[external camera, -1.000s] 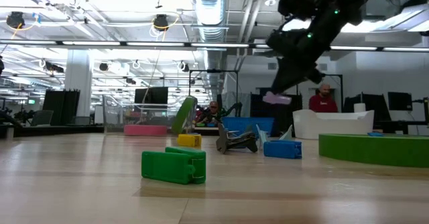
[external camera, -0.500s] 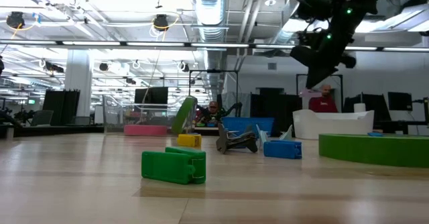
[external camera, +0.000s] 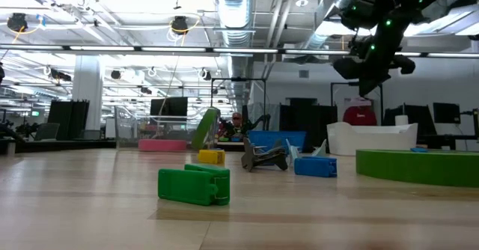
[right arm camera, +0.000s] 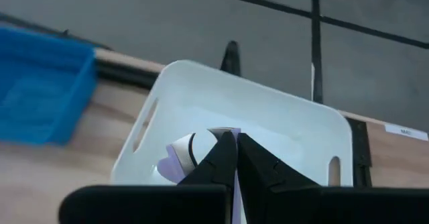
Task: Pick and place Stapler, Stapler remover, tape
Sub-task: Put the purple staple remover into the white bin, then put the gray staple remover into the white bin
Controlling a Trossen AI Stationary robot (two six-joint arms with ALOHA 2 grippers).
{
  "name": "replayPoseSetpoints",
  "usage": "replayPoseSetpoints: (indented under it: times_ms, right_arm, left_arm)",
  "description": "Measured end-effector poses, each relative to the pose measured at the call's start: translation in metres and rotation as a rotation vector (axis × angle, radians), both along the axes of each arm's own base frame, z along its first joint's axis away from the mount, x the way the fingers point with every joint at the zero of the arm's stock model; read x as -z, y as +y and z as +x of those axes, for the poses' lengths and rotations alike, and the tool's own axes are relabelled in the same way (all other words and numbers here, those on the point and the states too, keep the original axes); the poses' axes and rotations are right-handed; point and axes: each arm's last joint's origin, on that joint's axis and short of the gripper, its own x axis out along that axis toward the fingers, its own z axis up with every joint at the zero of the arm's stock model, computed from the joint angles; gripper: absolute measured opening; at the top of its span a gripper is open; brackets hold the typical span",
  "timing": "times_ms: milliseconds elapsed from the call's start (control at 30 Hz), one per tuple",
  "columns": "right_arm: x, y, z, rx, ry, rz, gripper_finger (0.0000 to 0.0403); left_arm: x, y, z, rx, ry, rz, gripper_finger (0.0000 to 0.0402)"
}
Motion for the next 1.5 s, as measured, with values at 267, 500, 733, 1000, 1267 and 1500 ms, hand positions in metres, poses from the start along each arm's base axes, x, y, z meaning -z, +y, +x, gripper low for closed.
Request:
replayPoseSetpoints:
  times_ms: [267, 500, 733, 1000, 1267, 1500]
  right_arm:
    - [0.012, -0.023, 0.002, 0.070, -0.026, 0.001, 0.0000]
    - [0.029, -0.035, 0.014, 0.109, -0.049, 0.022, 0.0000]
    - [0.045, -0.041, 0.021, 0.110, -0.014, 0.055, 0.0000]
    - [0.044, -0.042, 0.022, 0.129, -0.032, 0.033, 0.0035]
    - [0.037, -0.039, 0.020, 0.121, -0.061, 0.024, 0.0118]
    - [0.023, -0.021, 0.029, 0.008, -0.123, 0.022, 0.0168]
  left_arm:
    - [0.000, 0.000, 0.000, 0.000, 0.000, 0.000, 0.0182]
    - [0.000, 0.000, 0.000, 0.000, 0.000, 0.000, 0.0182]
    - [0.000, 0.000, 0.000, -0.001, 0.000, 0.000, 0.0182]
    - [0.000, 0.000, 0.000, -0.003, 0.000, -0.001, 0.0182]
    - [0.000, 0.000, 0.000, -0.003, 0.000, -0.002, 0.0182]
    - [0.000, 0.000, 0.000, -0.004, 0.000, -0.002, 0.0182]
